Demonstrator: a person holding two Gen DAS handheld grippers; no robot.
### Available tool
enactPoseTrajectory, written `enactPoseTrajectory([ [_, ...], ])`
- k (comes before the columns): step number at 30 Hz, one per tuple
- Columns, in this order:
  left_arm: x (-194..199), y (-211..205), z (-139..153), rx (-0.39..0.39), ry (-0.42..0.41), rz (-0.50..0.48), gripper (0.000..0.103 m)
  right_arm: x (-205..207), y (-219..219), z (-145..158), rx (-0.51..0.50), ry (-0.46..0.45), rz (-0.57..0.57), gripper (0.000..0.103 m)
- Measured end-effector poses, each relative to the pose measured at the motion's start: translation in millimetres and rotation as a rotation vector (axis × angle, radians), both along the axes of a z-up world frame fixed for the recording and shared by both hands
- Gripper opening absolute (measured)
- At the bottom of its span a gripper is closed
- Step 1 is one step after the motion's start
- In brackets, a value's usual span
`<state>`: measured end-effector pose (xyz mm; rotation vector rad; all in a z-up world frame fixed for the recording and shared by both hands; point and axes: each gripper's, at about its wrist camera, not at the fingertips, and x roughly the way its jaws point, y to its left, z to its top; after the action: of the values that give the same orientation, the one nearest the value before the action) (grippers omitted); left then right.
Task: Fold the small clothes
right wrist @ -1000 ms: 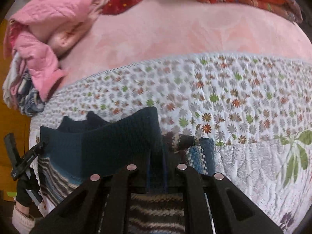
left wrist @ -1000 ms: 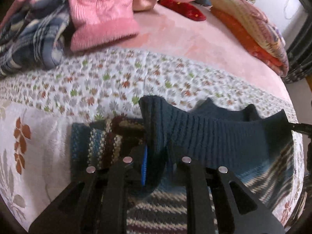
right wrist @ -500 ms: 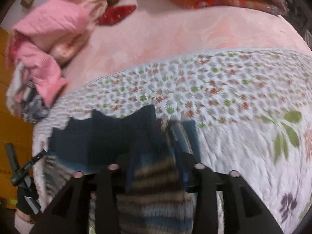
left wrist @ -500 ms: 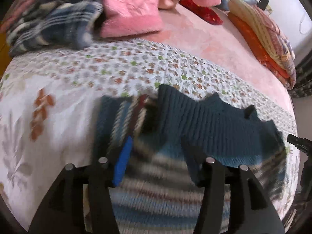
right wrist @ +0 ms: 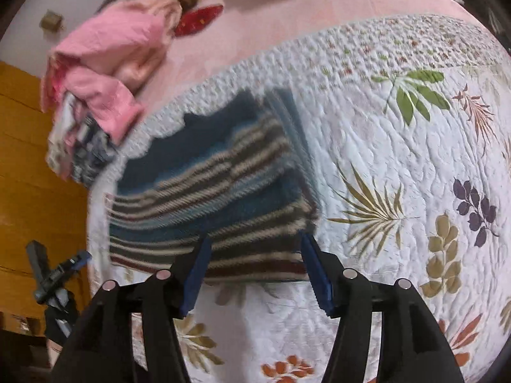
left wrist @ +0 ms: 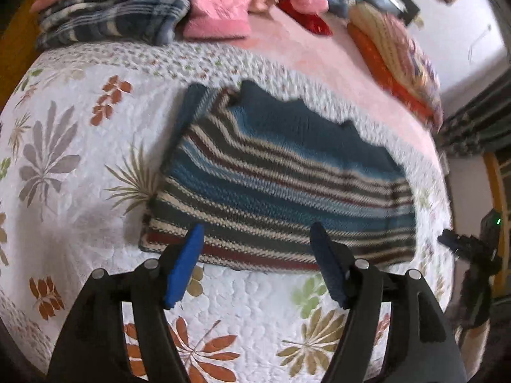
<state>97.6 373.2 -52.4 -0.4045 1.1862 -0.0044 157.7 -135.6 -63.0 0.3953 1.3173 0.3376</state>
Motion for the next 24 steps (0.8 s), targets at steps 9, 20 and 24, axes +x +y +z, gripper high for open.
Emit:
enactPoseTrajectory([
  [9,17.8,1.9,-66.8,0.074,0.124,-0.023,0.068,12.6,6.0,-69.3,-0.060,0.121,0.029,0.037],
  [20,20.3,-2.6,-86.8,0.120,0.167,-0.068,0.068,8.6,17.8,-82.6,-0.179,0.190,0.083,0.012],
  [24,23.9,-3.5,-87.5,0.125,0.168,-0.072,0.068,8.4,15.4,-85.6,-0.182,0.198,0.083,0.012],
])
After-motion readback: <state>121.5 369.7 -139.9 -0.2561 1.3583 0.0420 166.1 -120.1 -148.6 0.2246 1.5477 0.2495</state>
